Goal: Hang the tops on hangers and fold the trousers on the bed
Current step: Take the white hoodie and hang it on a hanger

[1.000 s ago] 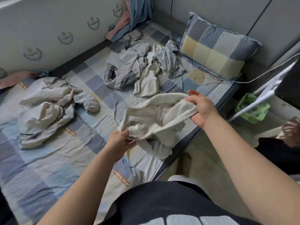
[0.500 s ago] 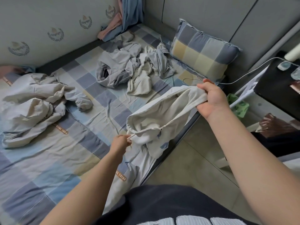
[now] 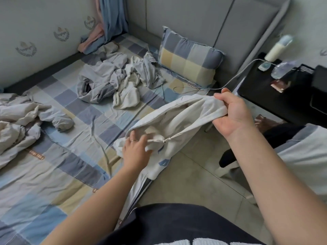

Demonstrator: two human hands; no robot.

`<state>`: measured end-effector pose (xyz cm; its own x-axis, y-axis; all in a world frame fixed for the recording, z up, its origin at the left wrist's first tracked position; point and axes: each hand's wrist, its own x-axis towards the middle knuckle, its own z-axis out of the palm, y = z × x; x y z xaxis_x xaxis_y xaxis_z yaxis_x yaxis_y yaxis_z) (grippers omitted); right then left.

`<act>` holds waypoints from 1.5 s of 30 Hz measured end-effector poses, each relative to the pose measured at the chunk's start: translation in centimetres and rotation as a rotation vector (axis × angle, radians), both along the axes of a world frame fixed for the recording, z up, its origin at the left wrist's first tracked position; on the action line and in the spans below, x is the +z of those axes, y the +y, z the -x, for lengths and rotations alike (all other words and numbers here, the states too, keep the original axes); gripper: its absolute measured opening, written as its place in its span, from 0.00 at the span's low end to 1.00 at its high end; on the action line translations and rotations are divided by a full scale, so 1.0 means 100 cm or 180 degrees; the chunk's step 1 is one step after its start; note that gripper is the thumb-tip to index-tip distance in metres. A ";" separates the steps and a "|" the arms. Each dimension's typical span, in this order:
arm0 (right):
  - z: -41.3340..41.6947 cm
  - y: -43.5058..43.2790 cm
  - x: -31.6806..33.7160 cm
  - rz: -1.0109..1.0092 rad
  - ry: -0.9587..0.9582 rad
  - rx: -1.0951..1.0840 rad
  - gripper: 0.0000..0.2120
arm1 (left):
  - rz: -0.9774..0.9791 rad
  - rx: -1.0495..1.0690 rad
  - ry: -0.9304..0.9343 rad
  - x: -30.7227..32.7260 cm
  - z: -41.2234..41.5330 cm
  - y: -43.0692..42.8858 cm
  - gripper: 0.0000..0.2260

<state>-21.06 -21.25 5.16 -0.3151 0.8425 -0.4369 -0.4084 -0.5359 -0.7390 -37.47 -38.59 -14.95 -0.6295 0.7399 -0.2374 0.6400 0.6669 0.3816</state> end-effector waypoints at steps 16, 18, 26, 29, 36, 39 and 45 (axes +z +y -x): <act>-0.307 0.066 0.076 -0.0913 0.0035 -0.1006 0.14 | -0.3234 -0.0806 0.0211 0.136 -0.235 0.161 0.15; -0.344 0.068 0.074 -0.0848 -0.0162 -0.1228 0.13 | -0.3318 -0.1042 -0.0007 0.157 -0.279 0.174 0.17; -0.479 0.057 0.087 -0.1014 -0.0863 -0.2069 0.13 | -0.2828 -0.2155 -0.0502 0.208 -0.399 0.228 0.10; -0.519 0.050 0.088 -0.1438 -0.2397 -0.2330 0.18 | -0.2773 -0.2649 -0.0410 0.225 -0.441 0.260 0.12; -0.594 0.035 0.113 -0.1507 -0.4598 -0.2361 0.25 | -0.1155 -0.3888 -0.0381 0.275 -0.544 0.356 0.09; -0.613 0.034 0.137 -0.1498 -0.4788 -0.2836 0.23 | -0.1152 -0.4470 -0.1406 0.292 -0.582 0.378 0.09; -0.630 0.041 0.214 -0.1987 -0.5530 -0.3508 0.19 | -0.1163 -0.5070 -0.3071 0.359 -0.643 0.405 0.10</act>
<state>41.92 -17.16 26.51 0.5829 0.4659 0.6657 0.8048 -0.2185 -0.5518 26.84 1.88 21.00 0.8287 0.5062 0.2387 0.0045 -0.4324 0.9017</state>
